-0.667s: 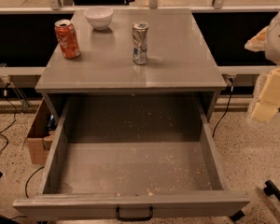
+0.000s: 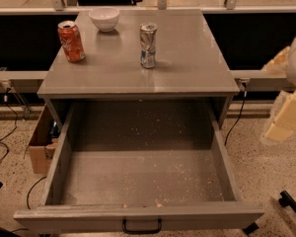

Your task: Close top drawer

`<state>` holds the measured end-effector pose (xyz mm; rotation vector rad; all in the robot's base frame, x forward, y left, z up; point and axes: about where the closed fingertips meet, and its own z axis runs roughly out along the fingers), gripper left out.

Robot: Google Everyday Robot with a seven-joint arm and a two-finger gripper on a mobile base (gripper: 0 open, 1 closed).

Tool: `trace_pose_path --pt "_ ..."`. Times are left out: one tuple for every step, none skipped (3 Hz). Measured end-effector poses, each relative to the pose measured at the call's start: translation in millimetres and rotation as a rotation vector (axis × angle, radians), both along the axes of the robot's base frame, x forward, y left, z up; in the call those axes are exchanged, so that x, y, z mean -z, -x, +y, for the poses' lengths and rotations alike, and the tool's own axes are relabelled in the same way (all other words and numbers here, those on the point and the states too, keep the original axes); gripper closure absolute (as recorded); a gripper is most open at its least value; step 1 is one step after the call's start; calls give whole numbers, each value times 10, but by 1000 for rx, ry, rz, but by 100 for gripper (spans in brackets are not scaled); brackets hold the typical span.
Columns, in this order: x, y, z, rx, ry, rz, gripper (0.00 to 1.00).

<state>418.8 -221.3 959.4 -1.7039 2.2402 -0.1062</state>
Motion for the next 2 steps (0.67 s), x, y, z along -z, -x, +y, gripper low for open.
trace_pose_path --pt "244 358 -214 71 11 -49 41" --pt "568 709 -438 129 73 -110 64"
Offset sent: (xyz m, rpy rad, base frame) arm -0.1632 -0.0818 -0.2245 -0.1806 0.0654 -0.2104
